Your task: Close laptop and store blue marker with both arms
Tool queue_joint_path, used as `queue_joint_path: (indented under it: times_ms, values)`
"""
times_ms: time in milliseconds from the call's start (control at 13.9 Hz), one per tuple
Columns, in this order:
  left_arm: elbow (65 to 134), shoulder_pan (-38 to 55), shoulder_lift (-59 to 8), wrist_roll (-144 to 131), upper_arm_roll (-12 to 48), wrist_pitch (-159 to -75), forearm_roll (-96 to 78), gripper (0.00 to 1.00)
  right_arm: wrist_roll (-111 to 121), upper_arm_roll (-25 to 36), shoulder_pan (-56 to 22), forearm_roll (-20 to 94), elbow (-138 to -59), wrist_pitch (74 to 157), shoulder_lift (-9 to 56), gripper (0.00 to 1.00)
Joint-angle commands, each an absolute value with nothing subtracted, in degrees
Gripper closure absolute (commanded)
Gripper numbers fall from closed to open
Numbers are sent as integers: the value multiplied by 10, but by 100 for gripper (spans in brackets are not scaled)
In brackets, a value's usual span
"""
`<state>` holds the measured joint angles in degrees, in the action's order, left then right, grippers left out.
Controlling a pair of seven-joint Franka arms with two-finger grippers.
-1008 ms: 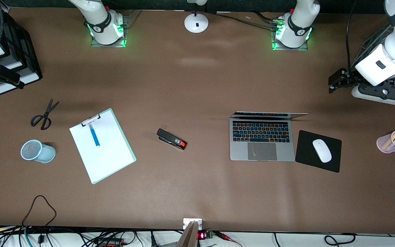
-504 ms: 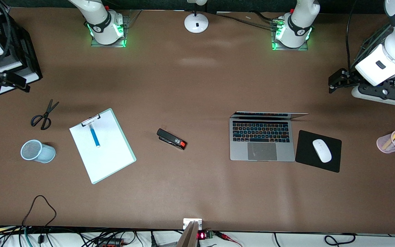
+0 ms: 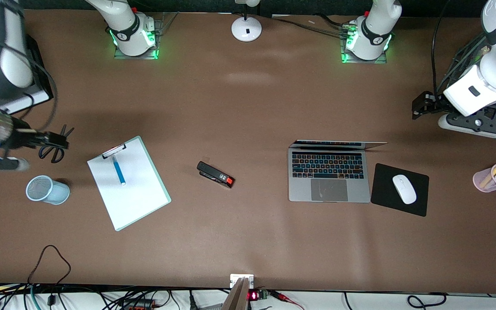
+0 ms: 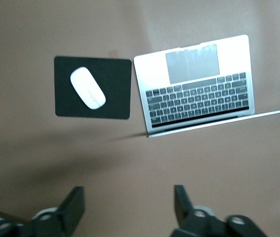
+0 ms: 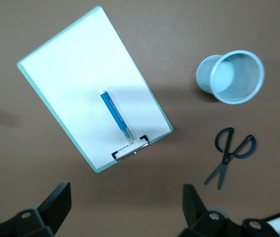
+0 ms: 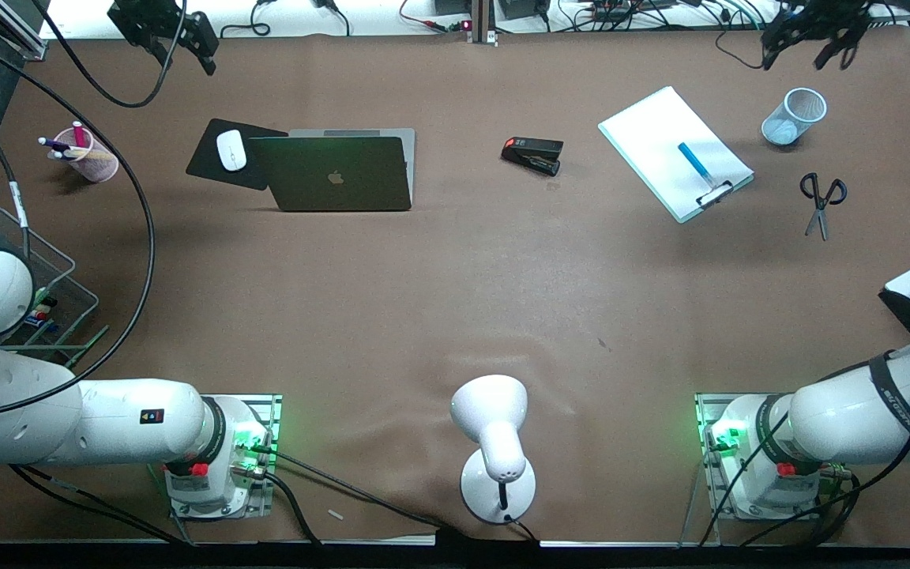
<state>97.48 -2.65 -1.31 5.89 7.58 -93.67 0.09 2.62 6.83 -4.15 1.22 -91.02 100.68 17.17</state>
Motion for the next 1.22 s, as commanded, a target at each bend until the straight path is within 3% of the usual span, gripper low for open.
queue_joint_path:
  times_ms: [0, 576, 1153]
  values:
    - [940, -23, -26, 64, 79, -889, -11, 85, 21, 69, -60, 13, -908, 1026, 188, 0]
    - [938, -22, -31, 64, 82, -886, -12, 88, 22, 69, -80, 12, -908, 1083, 244, 0]
    - [960, -18, -30, 48, 97, -812, -72, 88, 54, 69, -87, 11, -916, 1127, 296, 0]
